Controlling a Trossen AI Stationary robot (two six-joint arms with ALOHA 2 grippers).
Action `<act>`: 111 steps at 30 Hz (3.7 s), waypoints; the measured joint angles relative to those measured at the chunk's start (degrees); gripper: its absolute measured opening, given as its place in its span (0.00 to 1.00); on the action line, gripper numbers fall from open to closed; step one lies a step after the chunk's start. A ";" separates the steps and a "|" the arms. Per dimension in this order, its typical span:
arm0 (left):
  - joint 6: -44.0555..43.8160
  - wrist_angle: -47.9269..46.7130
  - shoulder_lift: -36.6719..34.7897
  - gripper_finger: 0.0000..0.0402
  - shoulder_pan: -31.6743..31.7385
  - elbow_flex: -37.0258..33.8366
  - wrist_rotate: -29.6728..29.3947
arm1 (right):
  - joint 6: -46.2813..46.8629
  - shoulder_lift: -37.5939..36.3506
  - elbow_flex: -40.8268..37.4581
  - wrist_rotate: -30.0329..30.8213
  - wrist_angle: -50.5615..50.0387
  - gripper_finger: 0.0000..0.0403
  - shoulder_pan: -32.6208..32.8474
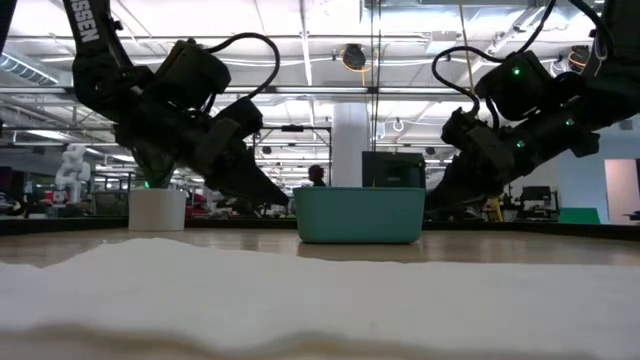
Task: Pick and placing Produce into tupperware
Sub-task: Adjust the blue bin, then return to Home Position
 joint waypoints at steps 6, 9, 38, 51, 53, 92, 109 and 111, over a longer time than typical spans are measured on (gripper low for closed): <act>0.30 1.07 0.00 0.01 0.36 0.00 0.07 | -0.04 0.00 0.05 -1.54 0.46 0.00 0.00; 0.46 1.08 0.00 0.01 0.67 -0.02 0.17 | -0.09 0.00 0.05 -1.76 0.46 0.00 0.00; 2.90 -3.37 0.00 0.01 2.76 3.04 3.03 | -0.50 -0.02 0.04 -6.13 2.08 0.00 0.29; 2.88 -3.77 -0.02 0.01 4.09 3.06 3.38 | -0.48 -0.02 0.58 -6.15 2.10 0.00 0.79; 2.82 -3.78 -0.02 0.01 3.94 3.06 3.38 | -0.48 -0.02 0.58 -6.13 2.05 0.00 0.79; 2.53 -8.17 -0.04 0.01 2.86 3.13 3.01 | 0.54 -0.04 0.67 -5.89 -0.88 0.00 0.64; 10.88 -18.76 -7.10 0.01 1.79 1.60 2.08 | -0.22 -8.88 -4.00 -6.03 -4.30 0.00 -1.18; 12.18 -17.74 -9.56 0.01 1.08 0.60 0.03 | -0.61 -12.57 -5.73 -6.04 -4.35 0.00 -1.18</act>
